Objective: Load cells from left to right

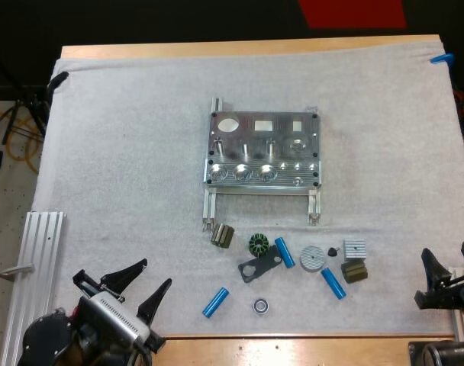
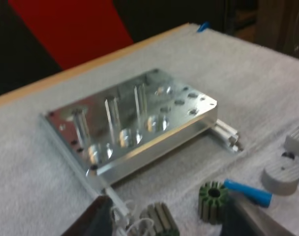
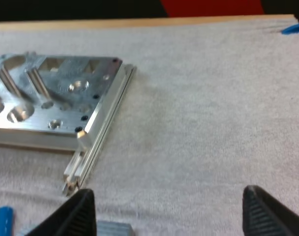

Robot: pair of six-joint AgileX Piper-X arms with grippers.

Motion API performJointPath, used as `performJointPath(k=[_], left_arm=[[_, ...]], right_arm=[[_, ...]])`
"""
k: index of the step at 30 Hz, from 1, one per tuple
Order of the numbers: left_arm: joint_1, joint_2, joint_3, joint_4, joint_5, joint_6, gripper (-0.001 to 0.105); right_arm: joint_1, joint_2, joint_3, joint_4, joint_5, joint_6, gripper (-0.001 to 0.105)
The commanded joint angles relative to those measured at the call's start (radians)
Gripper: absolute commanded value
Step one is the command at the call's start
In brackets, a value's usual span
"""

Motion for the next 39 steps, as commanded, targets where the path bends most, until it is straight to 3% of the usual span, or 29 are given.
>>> performJointPath(k=[1,7,16,24,26,28,35,39], left_arm=[[-0.005,0.005,-0.023,-0.006,0.046,-0.017,0.049],[-0.089,0.080,-0.057,0.005,0.130,-0.017,0.049],[-0.274,0.190,-0.120,0.079,0.129,-0.017,0.049],[-0.389,0.384,-0.120,0.165,0.127,-0.017,0.049],[-0.410,0.451,-0.120,0.161,0.107,-0.017,0.049],[-0.437,0.539,-0.120,0.153,0.003,-0.012,0.049],[-0.531,0.824,-0.118,0.179,-0.134,-0.015,0.049],[-0.601,0.994,-0.114,0.138,-0.268,-0.061,0.049]], right_arm=[[-0.005,0.039,-0.033,0.014,-0.028,-0.037,0.062],[0.037,0.193,-0.137,0.040,-0.203,-0.041,0.062],[0.236,0.358,-0.253,0.073,-0.212,-0.048,0.062],[0.386,0.419,-0.267,0.041,-0.179,-0.011,0.062],[0.406,0.432,-0.267,0.030,-0.166,0.015,0.062],[0.420,0.445,-0.267,0.005,-0.155,0.037,0.062],[0.420,0.472,-0.267,-0.076,-0.150,0.102,0.062],[0.420,0.474,-0.267,-0.079,-0.150,0.106,0.062]])
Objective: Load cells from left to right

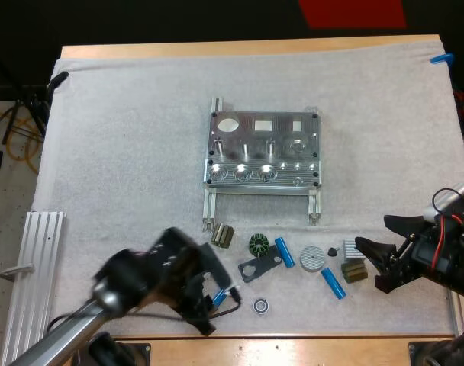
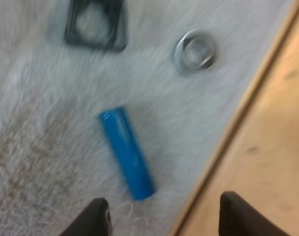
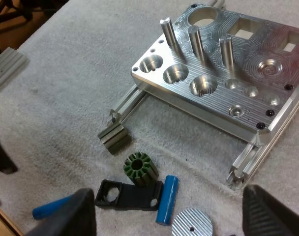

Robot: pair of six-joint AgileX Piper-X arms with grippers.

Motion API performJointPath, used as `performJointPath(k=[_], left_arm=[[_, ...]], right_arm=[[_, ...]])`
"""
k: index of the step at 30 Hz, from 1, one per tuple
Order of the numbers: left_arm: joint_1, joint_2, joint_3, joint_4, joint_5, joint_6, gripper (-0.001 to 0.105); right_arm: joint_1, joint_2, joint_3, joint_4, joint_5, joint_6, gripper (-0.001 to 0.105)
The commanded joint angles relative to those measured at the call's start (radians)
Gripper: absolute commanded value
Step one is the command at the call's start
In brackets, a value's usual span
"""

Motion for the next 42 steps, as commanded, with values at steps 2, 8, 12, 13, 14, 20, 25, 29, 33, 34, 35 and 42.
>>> performJointPath(k=[2,8,12,13,14,20,25,29,33,34,35,42], left_arm=[[-0.037,0.093,0.000,-0.039,-0.083,-0.056,0.049],[-0.154,0.262,0.012,-0.112,-0.106,-0.156,0.049],[-0.228,0.315,0.046,-0.141,-0.268,-0.279,0.049],[-0.235,0.317,0.050,-0.141,-0.297,-0.300,0.049],[-0.235,0.316,0.052,-0.148,-0.306,-0.306,0.049],[-0.235,0.316,0.052,-0.208,-0.305,-0.325,0.049],[-0.235,0.316,0.054,-0.209,-0.305,-0.325,0.049],[-0.235,0.316,0.089,-0.249,-0.290,-0.325,0.048],[-0.235,0.316,0.110,-0.239,-0.271,-0.333,0.043],[-0.235,0.316,0.110,-0.239,-0.271,-0.332,0.038],[-0.235,0.316,0.110,-0.239,-0.271,-0.332,0.036],[-0.235,0.316,0.110,-0.265,-0.256,-0.332,0.029]], right_arm=[[0.000,-0.001,-0.009,-0.007,0.003,0.003,0.062],[0.000,-0.001,-0.009,-0.005,0.003,0.003,0.062],[0.000,-0.001,-0.009,-0.005,0.003,0.003,0.062],[0.000,-0.001,-0.009,-0.005,0.003,0.003,0.062],[0.000,-0.001,-0.009,-0.005,0.003,0.003,0.062],[0.000,-0.001,-0.009,-0.005,0.003,0.003,0.062],[0.000,-0.001,-0.009,-0.005,0.003,0.003,0.062],[0.000,-0.001,-0.009,-0.005,0.003,0.003,0.062],[0.000,-0.001,-0.009,-0.005,0.003,0.003,0.062],[0.000,-0.001,-0.009,-0.005,0.003,0.003,0.062],[0.000,-0.001,-0.009,-0.005,0.003,0.003,0.062],[0.000,-0.001,-0.009,-0.005,0.003,0.008,0.062]])
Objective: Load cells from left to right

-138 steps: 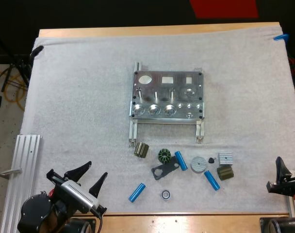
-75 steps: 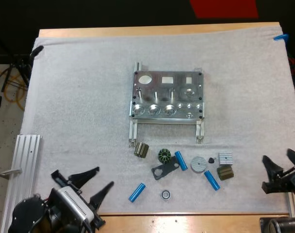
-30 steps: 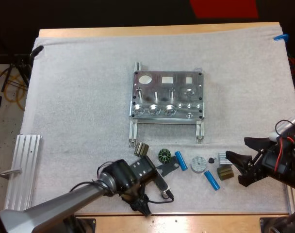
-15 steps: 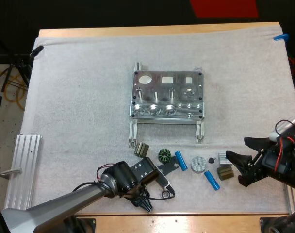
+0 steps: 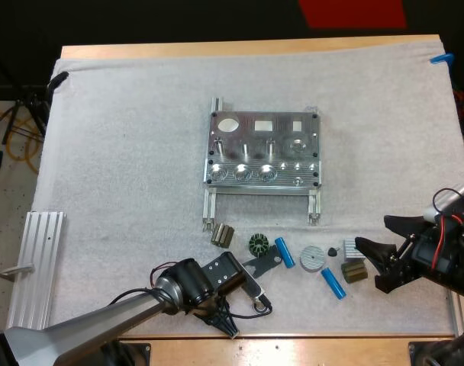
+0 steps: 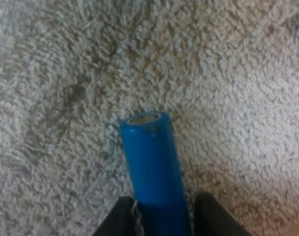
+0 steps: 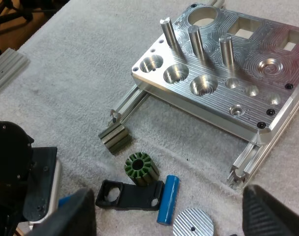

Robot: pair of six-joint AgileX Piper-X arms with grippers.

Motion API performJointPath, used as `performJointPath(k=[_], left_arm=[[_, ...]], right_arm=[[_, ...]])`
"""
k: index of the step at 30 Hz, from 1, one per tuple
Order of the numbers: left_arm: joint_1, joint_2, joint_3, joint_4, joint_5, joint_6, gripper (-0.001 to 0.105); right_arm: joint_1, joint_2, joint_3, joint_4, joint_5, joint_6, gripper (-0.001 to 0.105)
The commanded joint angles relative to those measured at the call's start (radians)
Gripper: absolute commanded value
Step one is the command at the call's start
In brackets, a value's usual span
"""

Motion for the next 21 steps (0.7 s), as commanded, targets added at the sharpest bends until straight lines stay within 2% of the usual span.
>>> performJointPath(k=[1,12,17,20,21], left_arm=[[-0.005,-0.003,-0.002,0.003,0.000,-0.010,0.029],[-0.005,0.014,0.010,0.040,0.000,-0.010,0.029],[-0.005,0.070,0.010,0.041,0.042,0.000,0.029],[-0.005,0.083,0.010,0.050,0.044,0.003,0.024],[-0.005,0.083,0.008,0.053,0.041,0.005,0.017]], right_arm=[[0.000,-0.001,-0.009,-0.005,0.003,0.003,0.062],[0.000,-0.001,-0.009,-0.005,-0.007,0.025,0.062],[0.000,-0.001,-0.009,-0.005,-0.007,0.025,0.062],[0.000,-0.001,-0.009,-0.005,-0.007,0.025,0.062],[0.000,-0.001,-0.009,-0.005,-0.007,0.025,0.062]])
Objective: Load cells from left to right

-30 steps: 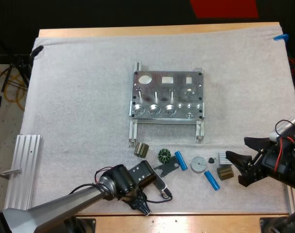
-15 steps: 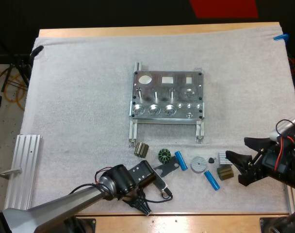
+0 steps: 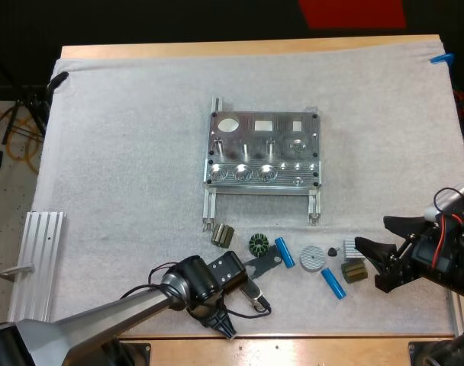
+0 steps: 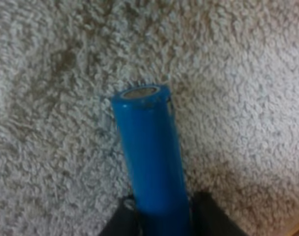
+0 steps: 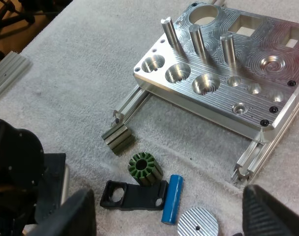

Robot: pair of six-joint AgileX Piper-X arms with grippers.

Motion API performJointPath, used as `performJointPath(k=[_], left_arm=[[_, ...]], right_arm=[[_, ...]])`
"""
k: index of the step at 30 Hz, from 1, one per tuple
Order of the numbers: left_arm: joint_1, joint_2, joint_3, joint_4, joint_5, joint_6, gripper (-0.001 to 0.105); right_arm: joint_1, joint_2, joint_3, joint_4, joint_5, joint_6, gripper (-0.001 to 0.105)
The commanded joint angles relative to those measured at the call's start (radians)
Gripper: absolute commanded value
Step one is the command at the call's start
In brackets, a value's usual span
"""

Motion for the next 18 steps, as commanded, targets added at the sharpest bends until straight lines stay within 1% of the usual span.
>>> performJointPath(k=[1,3,5,7,8,10,11,13,14,16,18], left_arm=[[-0.005,0.022,0.012,0.008,0.010,0.003,0.010],[-0.005,0.022,0.006,0.008,0.010,0.010,0.000],[-0.005,0.022,-0.004,0.013,0.002,0.026,0.000],[-0.005,0.009,-0.017,0.024,-0.042,0.039,0.000],[-0.005,0.000,-0.019,0.026,-0.048,0.046,0.000],[-0.005,-0.050,-0.024,0.037,-0.084,0.078,0.000],[-0.005,-0.061,-0.026,0.044,-0.096,0.079,0.000],[-0.005,-0.140,-0.035,0.069,-0.144,0.079,0.000],[-0.005,-0.174,-0.039,0.076,-0.151,0.085,0.000],[-0.005,-0.277,-0.052,0.095,-0.151,0.106,0.000],[-0.005,-0.362,-0.057,0.096,-0.151,0.110,0.000]], right_arm=[[0.000,-0.001,-0.009,-0.005,-0.005,0.004,0.062],[0.000,-0.001,-0.009,-0.005,-0.005,0.004,0.062],[0.000,-0.001,-0.009,-0.005,-0.005,0.004,0.062],[0.000,-0.001,-0.009,-0.005,-0.005,0.004,0.062],[0.000,-0.001,-0.009,-0.005,-0.005,0.005,0.062],[0.000,-0.001,-0.009,-0.005,-0.005,0.032,0.062],[0.000,-0.001,-0.009,-0.005,-0.005,0.036,0.062],[0.000,-0.001,-0.009,-0.008,-0.013,0.066,0.062],[0.000,-0.001,-0.009,-0.009,-0.019,0.077,0.062],[0.000,-0.001,-0.009,-0.027,-0.074,0.116,0.062],[0.000,-0.001,-0.009,-0.040,-0.083,0.139,0.062]])
